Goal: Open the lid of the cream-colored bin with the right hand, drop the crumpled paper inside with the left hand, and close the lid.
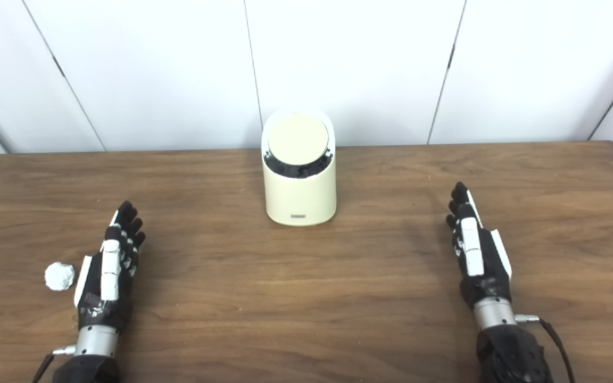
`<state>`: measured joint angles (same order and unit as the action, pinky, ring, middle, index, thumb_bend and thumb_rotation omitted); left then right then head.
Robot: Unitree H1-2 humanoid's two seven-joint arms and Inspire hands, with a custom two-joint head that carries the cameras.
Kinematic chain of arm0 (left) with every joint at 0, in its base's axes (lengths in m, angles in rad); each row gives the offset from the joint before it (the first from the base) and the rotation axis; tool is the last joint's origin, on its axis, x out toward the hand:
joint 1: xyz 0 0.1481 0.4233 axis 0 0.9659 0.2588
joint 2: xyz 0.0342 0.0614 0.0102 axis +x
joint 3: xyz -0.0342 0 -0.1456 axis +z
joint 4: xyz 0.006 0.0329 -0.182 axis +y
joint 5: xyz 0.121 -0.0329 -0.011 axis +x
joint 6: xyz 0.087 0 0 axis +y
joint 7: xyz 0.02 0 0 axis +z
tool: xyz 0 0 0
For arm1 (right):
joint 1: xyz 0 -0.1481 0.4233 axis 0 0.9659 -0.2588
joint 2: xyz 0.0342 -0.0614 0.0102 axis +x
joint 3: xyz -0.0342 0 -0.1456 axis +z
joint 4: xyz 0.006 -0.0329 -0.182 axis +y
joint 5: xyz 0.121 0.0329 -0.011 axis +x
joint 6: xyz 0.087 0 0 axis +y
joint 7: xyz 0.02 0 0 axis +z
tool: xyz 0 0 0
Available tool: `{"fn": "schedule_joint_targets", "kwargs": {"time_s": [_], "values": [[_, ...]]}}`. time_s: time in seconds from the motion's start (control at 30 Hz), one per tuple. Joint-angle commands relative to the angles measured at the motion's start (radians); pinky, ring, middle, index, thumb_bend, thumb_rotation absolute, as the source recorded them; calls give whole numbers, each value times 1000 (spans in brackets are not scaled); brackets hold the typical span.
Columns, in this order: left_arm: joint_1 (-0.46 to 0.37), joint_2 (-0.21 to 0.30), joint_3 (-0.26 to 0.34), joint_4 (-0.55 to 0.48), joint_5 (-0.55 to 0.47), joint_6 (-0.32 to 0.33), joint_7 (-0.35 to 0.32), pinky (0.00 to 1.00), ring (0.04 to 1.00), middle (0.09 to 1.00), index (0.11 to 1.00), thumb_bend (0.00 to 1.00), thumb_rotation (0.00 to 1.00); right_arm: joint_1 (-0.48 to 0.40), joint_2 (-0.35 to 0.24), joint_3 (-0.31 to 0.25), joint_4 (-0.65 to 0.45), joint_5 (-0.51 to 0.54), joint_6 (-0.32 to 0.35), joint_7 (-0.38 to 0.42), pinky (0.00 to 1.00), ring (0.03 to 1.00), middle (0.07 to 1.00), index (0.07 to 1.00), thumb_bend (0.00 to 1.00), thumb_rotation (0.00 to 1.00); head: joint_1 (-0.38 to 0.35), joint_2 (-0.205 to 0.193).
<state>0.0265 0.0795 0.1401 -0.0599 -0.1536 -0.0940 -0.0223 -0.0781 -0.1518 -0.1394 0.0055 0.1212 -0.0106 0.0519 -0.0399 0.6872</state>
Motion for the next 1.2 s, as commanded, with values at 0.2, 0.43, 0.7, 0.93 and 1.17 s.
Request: {"fn": "schedule_joint_targets", "kwargs": {"time_s": [0.2,0.43,0.7,0.93,1.17], "values": [[-9,7,-3,25,5,-35,-9,1000,1000,1000,1000,585,928,-25,-13,-2,-2,-12,-51,0,1000,1000,1000,1000,574,1000,5,-18],[0,0,-6,39,14,-55,-6,1000,1000,1000,1000,573,931,-21,-18,9,-19,-38,-56,3,1000,1000,1000,1000,581,946,0,-49],[2,-1,-9,65,12,-96,-12,1000,1000,1000,1000,557,937,-67,-38,28,-54,-102,-7,-4,1000,1000,1000,978,622,827,-13,-80],[7,-5,-20,67,30,-101,-7,1000,1000,1000,1000,569,945,-140,-61,35,-66,-97,31,13,1000,1000,1000,986,638,793,-18,-113],[14,-12,-28,61,45,-96,-3,1000,1000,1000,1000,556,979,-207,-88,61,-81,-127,58,28,979,1000,1000,990,599,727,-9,-145]]}}
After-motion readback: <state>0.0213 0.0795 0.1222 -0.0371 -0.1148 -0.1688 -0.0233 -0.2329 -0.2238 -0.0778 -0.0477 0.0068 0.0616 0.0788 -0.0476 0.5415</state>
